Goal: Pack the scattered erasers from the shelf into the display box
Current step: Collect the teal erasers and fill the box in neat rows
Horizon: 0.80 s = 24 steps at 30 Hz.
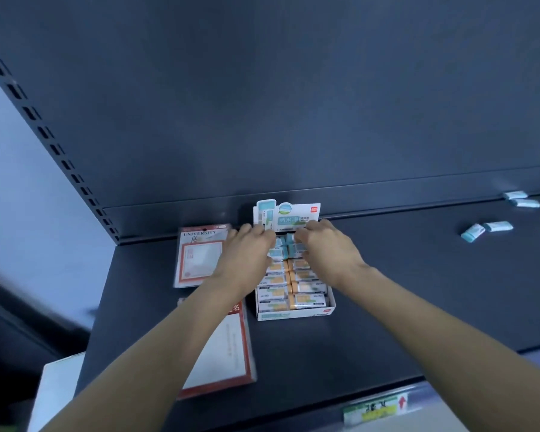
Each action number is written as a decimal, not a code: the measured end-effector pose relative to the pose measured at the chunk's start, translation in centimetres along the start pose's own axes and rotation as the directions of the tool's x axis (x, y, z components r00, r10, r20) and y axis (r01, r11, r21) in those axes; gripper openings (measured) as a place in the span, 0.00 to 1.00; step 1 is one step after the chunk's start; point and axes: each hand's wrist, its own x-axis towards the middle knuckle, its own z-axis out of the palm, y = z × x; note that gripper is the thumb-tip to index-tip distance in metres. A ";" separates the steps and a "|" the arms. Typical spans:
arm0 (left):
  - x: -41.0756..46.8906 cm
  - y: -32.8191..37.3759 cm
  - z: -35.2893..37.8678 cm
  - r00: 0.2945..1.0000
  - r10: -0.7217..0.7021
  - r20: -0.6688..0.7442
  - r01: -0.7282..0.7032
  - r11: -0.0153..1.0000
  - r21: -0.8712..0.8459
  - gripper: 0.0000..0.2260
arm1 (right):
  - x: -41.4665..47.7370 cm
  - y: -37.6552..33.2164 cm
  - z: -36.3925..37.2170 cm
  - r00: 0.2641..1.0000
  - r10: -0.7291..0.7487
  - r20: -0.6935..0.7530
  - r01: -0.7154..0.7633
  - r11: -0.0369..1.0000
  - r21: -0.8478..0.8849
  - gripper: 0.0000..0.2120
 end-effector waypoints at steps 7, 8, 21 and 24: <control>-0.4 0.3 -1.5 0.995 -0.043 -0.093 0.039 0.998 -0.040 0.13 | -1.1 1.3 -1.6 0.992 0.053 -0.113 -0.049 0.998 0.033 0.18; -0.4 0.6 -2.0 0.991 -0.045 -0.124 0.039 0.998 -0.051 0.13 | -1.4 1.6 -2.1 0.987 0.069 -0.145 -0.064 0.997 0.038 0.17; 1.4 17.4 -7.1 0.902 0.173 -0.397 -0.245 0.960 -0.139 0.09 | -11.7 13.1 -8.1 0.866 0.222 -0.447 -0.225 0.973 0.048 0.14; 1.6 23.9 -6.7 0.878 0.236 -0.417 -0.316 0.939 -0.133 0.09 | -15.6 18.4 -8.8 0.843 0.267 -0.467 -0.284 0.958 0.035 0.13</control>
